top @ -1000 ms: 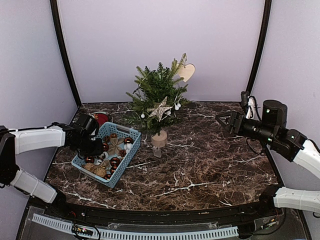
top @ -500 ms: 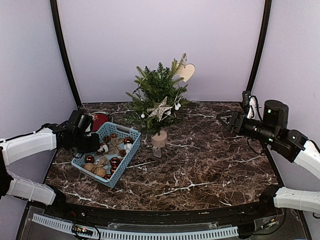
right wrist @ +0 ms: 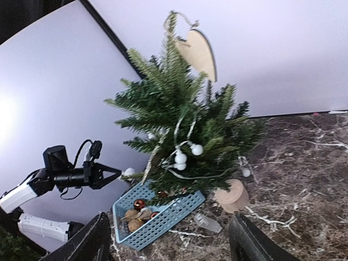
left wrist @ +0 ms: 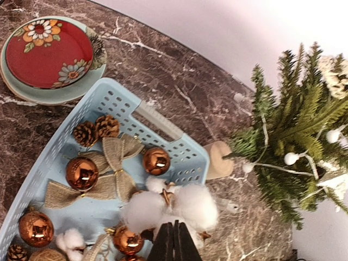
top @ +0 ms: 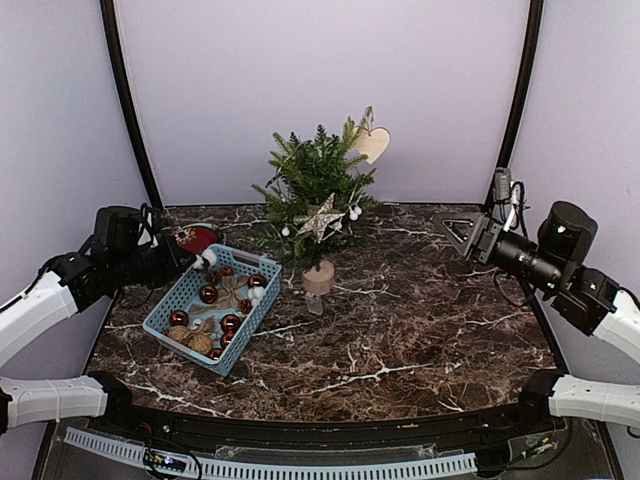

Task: Decorate the small christmas tree
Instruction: Pass from the left arm to the right

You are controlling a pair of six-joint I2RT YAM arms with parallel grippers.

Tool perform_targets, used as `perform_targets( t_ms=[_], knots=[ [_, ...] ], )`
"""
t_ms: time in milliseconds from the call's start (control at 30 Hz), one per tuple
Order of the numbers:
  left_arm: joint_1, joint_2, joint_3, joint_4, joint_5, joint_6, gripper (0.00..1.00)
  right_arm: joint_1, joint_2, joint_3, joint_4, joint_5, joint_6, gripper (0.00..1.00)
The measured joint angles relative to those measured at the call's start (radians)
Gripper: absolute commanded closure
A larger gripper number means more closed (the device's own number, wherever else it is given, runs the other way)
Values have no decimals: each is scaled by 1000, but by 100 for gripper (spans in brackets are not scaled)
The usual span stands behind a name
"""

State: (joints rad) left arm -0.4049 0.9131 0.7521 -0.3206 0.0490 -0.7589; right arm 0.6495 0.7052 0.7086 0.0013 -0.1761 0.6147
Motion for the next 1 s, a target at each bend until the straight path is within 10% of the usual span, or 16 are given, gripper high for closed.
perform_targets(
  t_ms=[467,1000],
  knots=[
    [-375,-58,-8,275,-145,-338,100,519,207,-30,351,320,-34,31],
    [-663,-74,-70,494,-322,-604,100,621,670,145,554,366,-5,40]
  ],
)
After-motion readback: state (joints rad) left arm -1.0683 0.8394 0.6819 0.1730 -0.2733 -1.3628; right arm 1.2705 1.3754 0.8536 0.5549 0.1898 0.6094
